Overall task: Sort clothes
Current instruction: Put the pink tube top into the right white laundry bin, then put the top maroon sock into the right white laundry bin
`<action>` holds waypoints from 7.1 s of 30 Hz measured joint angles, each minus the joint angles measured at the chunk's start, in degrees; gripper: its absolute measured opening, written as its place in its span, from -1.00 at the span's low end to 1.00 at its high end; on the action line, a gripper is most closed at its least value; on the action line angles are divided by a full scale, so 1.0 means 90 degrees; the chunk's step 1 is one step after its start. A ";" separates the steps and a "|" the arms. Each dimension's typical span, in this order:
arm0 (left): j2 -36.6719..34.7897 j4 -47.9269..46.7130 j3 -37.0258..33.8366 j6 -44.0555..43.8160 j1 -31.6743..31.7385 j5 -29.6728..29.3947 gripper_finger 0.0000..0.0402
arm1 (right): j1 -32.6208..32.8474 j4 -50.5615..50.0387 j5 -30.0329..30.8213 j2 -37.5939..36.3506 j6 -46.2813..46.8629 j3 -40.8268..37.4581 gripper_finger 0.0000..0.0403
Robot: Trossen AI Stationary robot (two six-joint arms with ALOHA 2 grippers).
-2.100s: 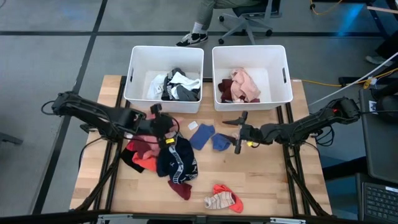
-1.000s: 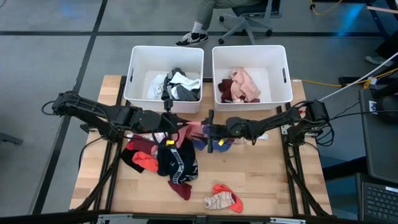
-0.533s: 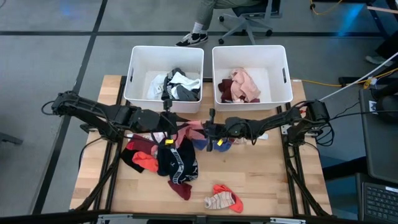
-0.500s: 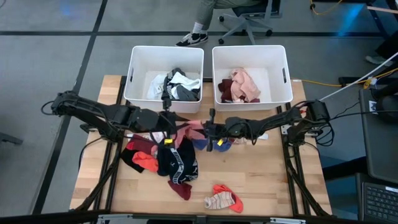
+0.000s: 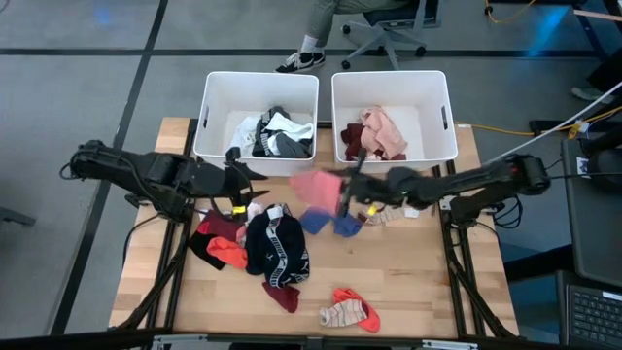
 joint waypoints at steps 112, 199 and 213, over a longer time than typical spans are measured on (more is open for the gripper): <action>-0.0057 -0.0979 -0.3175 -0.3294 -0.1428 0.2126 -0.25 | -0.0607 -0.2842 -0.1320 -0.2307 0.3269 -0.1145 0.52; 0.1371 0.4979 -0.1491 0.2497 0.0114 0.2052 -0.99 | -0.0369 0.1019 -0.3977 0.0935 0.2953 -0.0921 -0.65; 0.1310 0.4962 -0.1491 0.2075 0.0092 0.1137 -0.48 | -0.0374 0.0856 -0.3626 0.0876 0.2772 -0.0918 -0.93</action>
